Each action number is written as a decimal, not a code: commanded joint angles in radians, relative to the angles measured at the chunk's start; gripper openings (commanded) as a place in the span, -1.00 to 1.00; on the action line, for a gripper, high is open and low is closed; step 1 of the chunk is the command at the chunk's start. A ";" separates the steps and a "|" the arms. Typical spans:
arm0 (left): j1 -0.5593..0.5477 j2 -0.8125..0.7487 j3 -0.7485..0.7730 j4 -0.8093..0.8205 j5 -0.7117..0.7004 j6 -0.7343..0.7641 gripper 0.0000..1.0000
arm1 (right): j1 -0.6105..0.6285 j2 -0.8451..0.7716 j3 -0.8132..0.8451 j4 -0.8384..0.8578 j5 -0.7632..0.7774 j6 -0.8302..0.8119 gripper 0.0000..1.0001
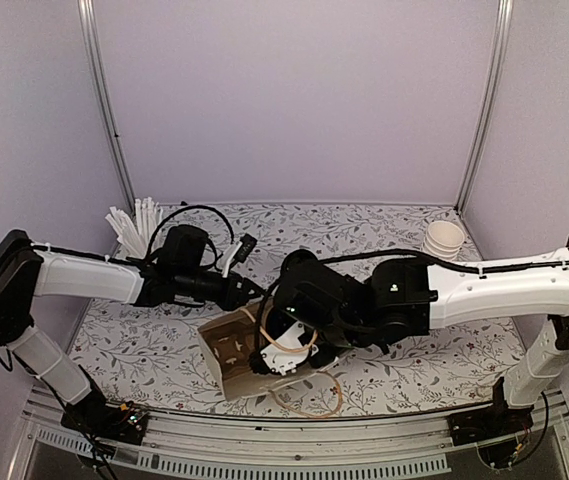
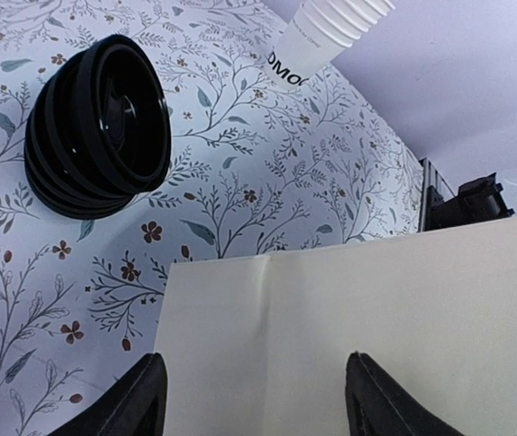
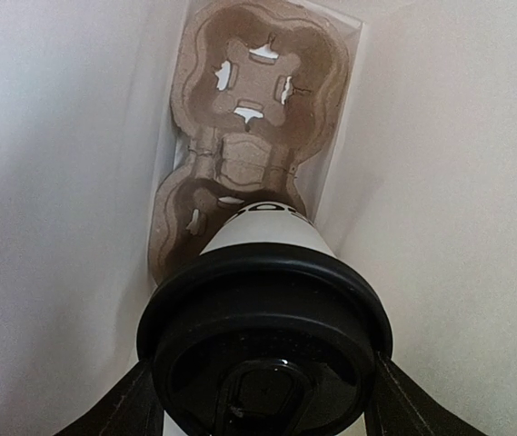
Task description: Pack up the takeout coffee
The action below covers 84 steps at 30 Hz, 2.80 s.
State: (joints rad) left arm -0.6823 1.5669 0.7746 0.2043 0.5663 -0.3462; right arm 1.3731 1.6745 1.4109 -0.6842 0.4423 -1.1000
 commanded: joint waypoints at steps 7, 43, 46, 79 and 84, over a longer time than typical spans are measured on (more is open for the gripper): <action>-0.049 -0.037 -0.036 0.094 0.057 -0.021 0.39 | -0.009 -0.069 -0.030 -0.052 -0.022 -0.003 -0.06; -0.058 0.031 -0.064 0.173 0.051 -0.041 0.39 | -0.092 -0.005 -0.022 -0.059 -0.134 -0.018 -0.03; -0.055 0.028 -0.064 0.173 0.053 -0.042 0.39 | -0.095 0.007 -0.016 -0.064 -0.133 -0.022 -0.03; 0.047 -0.271 -0.084 -0.001 -0.108 -0.055 0.53 | -0.139 0.219 0.324 -0.498 -0.474 0.053 0.00; 0.049 -0.312 -0.112 -0.017 -0.128 -0.051 0.53 | -0.140 0.225 0.329 -0.531 -0.498 0.058 0.01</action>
State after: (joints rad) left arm -0.6468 1.2892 0.6781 0.2169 0.4603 -0.4145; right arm 1.2358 1.8675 1.7294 -1.1099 0.0296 -1.0641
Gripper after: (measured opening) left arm 0.766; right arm 0.718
